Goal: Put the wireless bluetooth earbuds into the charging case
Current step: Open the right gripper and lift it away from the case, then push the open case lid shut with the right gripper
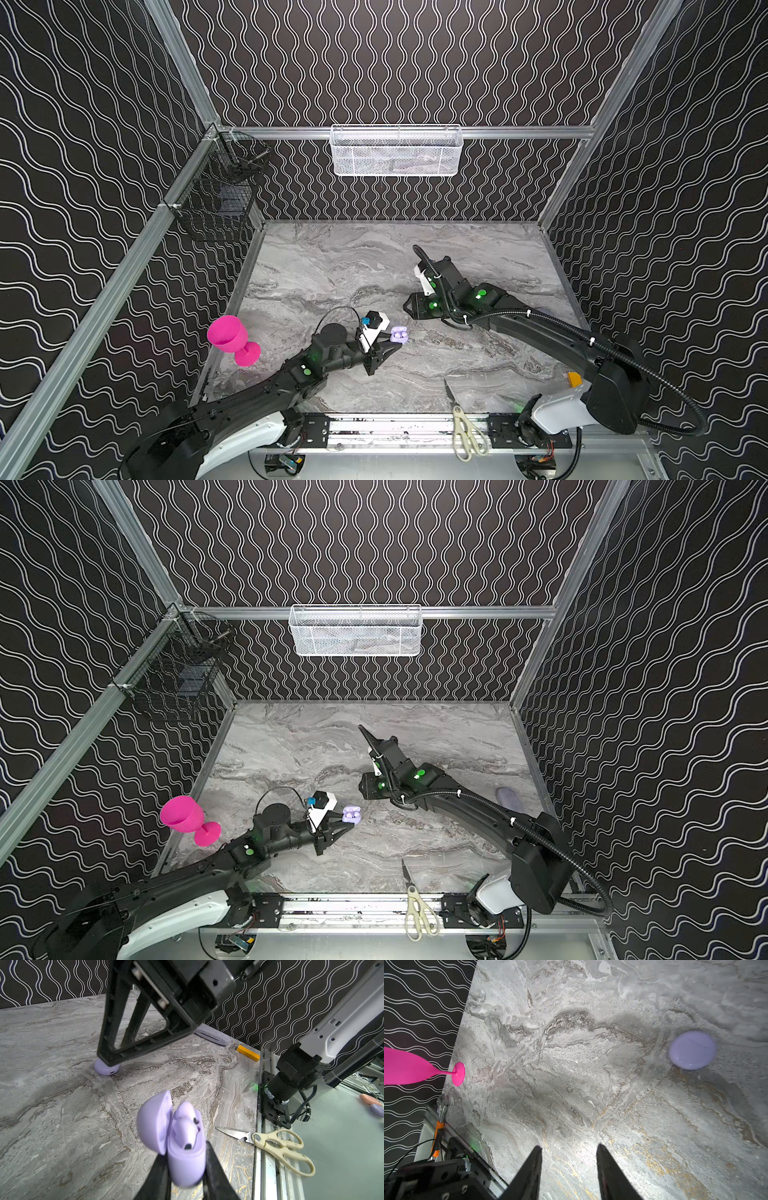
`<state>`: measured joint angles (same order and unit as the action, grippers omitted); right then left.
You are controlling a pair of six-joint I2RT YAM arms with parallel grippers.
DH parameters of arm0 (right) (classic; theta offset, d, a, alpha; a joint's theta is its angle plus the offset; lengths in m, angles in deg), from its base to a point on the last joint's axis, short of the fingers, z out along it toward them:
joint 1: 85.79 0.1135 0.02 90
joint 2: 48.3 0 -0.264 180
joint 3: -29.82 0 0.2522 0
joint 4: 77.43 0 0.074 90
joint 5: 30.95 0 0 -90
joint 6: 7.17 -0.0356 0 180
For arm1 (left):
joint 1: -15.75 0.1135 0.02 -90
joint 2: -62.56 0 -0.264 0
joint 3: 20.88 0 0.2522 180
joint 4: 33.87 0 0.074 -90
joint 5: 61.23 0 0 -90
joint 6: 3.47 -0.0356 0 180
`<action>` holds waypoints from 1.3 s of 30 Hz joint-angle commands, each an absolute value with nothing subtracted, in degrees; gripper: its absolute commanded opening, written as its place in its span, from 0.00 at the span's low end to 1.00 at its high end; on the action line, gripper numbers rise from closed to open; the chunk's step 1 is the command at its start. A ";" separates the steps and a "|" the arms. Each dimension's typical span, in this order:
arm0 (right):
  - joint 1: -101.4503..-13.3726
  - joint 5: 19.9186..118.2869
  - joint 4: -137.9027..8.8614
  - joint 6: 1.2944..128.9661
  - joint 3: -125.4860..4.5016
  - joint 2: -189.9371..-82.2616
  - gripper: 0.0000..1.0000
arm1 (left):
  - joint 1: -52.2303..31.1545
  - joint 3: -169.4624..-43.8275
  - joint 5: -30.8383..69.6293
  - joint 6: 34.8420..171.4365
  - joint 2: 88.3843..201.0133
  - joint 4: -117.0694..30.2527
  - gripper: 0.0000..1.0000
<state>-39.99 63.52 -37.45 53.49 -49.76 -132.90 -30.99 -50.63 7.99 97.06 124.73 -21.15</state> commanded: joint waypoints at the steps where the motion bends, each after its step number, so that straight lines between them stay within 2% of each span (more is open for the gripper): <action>1: -39.98 66.86 -38.05 53.88 -50.72 -134.01 0.50 | -31.44 -51.30 8.33 95.85 124.96 -20.20 0.24; 12: -39.92 74.62 -39.78 54.18 -51.78 -136.90 0.55 | -32.24 -51.61 9.33 95.24 124.65 -20.98 0.24; 39: -39.48 79.24 -41.45 53.50 -49.78 -138.47 0.57 | -32.33 -51.39 11.34 94.97 123.59 -21.81 0.24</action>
